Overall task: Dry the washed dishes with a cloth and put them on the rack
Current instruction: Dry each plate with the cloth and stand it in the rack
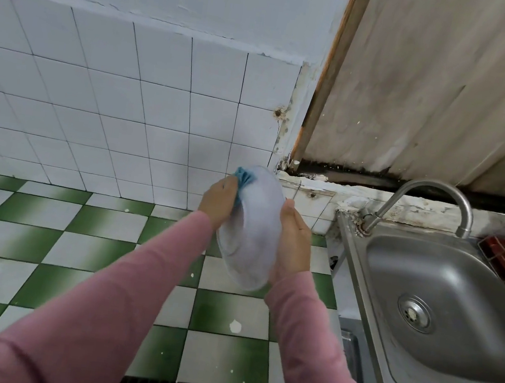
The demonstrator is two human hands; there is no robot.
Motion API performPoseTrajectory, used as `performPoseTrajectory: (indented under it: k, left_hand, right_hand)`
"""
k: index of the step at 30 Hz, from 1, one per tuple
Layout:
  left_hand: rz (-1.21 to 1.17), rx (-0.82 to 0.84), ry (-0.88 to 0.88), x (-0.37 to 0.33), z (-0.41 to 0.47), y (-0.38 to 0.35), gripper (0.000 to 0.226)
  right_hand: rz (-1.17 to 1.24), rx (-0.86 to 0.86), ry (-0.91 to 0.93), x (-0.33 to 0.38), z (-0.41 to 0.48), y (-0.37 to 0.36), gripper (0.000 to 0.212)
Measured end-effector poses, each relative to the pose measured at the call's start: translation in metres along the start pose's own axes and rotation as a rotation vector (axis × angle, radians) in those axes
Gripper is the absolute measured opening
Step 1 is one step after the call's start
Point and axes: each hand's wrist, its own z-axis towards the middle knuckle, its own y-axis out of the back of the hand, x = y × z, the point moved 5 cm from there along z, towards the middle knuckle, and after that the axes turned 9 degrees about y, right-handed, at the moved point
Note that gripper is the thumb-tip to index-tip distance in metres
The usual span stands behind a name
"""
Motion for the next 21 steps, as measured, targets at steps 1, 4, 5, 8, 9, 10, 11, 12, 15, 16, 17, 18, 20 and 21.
performPoseTrajectory:
  k: [1,4,5,8,9,10,11,12,15,16,17,18,20,21]
  left_hand:
    - [-0.037,0.036,0.055,0.009,0.005,0.002,0.043]
    - [-0.187,0.021,0.126,0.036,-0.002,-0.001,0.057]
    - [-0.232,-0.008,0.101,0.04,-0.012,-0.006,0.058]
    - [-0.315,-0.081,-0.09,0.041,-0.048,-0.022,0.043]
    - [-0.275,-0.116,-0.186,0.041,-0.058,-0.026,0.045]
    - [-0.186,-0.148,-0.298,0.04,-0.065,-0.028,0.048]
    - [-0.055,-0.184,-0.423,0.038,-0.07,-0.03,0.052]
    - [0.082,-0.21,-0.534,0.038,-0.07,-0.032,0.054]
    - [0.379,-0.248,-0.723,0.022,-0.071,-0.033,0.055]
    - [0.445,-0.261,-0.775,0.013,-0.071,-0.032,0.055]
    - [0.499,-0.258,-0.825,0.004,-0.071,-0.03,0.055]
    - [0.534,-0.25,-0.87,-0.003,-0.07,-0.029,0.054]
    - [0.547,-0.225,-0.915,-0.015,-0.067,-0.023,0.052]
    - [0.525,-0.213,-0.889,-0.019,-0.064,-0.02,0.052]
  right_hand:
    - [0.054,-0.008,-0.006,0.004,-0.001,0.002,0.029]
    - [0.249,-0.05,-0.015,0.012,0.001,0.005,0.03]
    - [0.31,-0.074,-0.02,0.012,0.003,0.005,0.033]
    - [0.387,-0.133,-0.037,0.006,0.009,0.001,0.048]
    - [0.405,-0.134,-0.048,0.006,0.01,0.0,0.051]
    - [0.424,-0.13,-0.068,0.005,0.012,-0.001,0.053]
    - [0.458,-0.11,-0.093,0.007,0.012,-0.003,0.055]
    - [0.497,-0.08,-0.117,0.008,0.012,-0.006,0.056]
    - [0.505,-0.021,-0.195,0.006,0.008,-0.014,0.058]
    - [0.495,-0.008,-0.201,0.004,0.008,-0.016,0.058]
    - [0.488,0.012,-0.205,0.003,0.007,-0.018,0.058]
    - [0.467,0.033,-0.218,0.003,0.006,-0.02,0.057]
    - [0.403,0.047,-0.226,0.004,0.003,-0.022,0.052]
    - [0.352,0.044,-0.232,0.003,0.004,-0.023,0.052]
